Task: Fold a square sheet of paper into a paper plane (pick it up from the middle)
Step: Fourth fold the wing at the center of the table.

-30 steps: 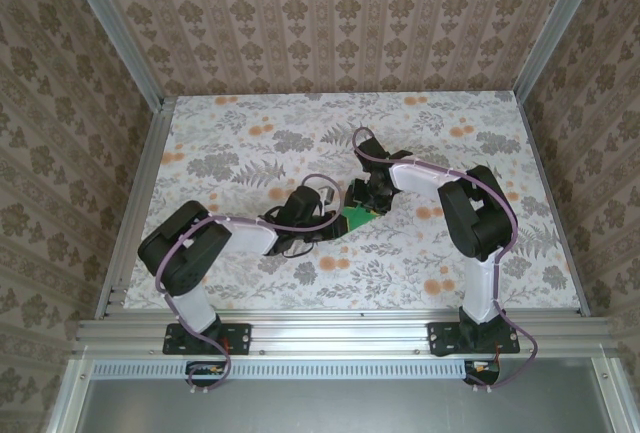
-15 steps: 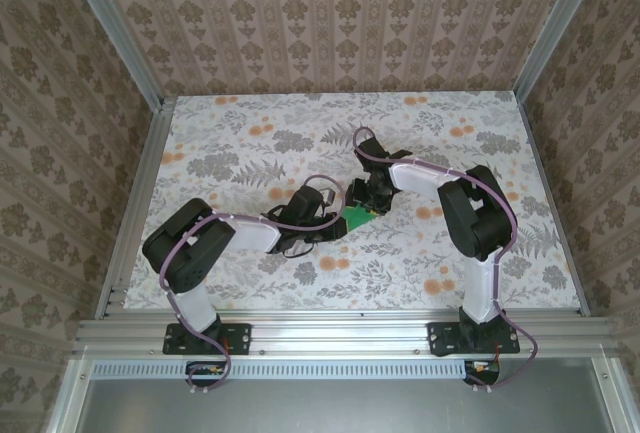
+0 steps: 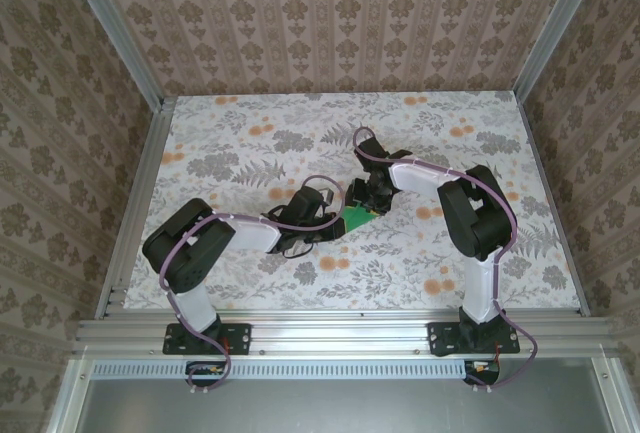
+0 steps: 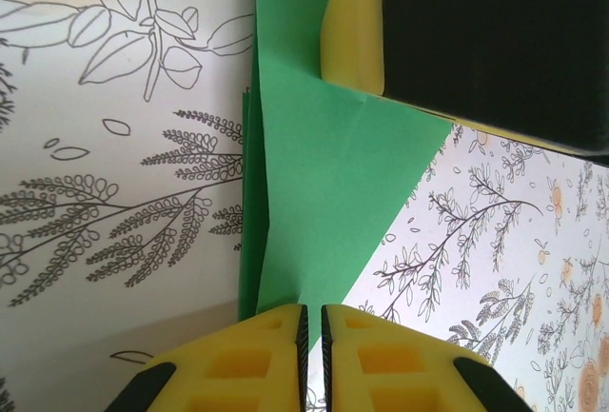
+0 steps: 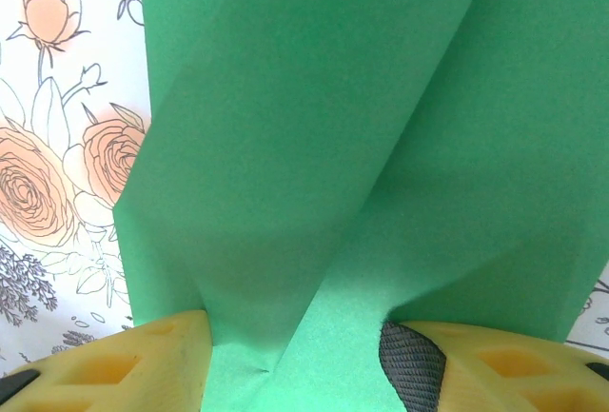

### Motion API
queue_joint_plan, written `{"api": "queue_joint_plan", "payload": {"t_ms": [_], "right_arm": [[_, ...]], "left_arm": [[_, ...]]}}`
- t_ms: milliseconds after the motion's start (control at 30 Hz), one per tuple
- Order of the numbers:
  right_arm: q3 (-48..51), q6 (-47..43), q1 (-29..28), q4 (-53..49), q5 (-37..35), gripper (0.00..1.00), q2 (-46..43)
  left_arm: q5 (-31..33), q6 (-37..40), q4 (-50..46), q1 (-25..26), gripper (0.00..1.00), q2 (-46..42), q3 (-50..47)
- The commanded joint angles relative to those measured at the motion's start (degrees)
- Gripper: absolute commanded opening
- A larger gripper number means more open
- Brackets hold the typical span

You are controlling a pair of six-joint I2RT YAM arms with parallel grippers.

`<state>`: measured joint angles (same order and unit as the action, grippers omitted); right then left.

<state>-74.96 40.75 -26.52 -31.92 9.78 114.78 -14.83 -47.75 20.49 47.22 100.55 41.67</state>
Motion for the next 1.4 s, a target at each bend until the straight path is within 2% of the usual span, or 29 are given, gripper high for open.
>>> {"api": "queue_joint_plan", "payload": {"t_ms": [0, 967, 1367], "right_arm": [[5.61, 0.45, 1.30, -6.58, -10.81, 0.58, 9.98], [5.24, 0.11, 1.21, -7.02, -12.18, 0.54, 11.67], [4.29, -0.25, 0.38, -7.99, -14.97, 0.52, 14.52]], "left_arm": [[1.31, 1.35, -2.09, 0.11, 0.16, 0.43, 1.23], [2.08, 0.99, -3.26, 1.02, 0.11, 2.65, 1.34], [1.16, 0.23, -0.76, 0.81, 0.15, -3.14, 0.97]]}}
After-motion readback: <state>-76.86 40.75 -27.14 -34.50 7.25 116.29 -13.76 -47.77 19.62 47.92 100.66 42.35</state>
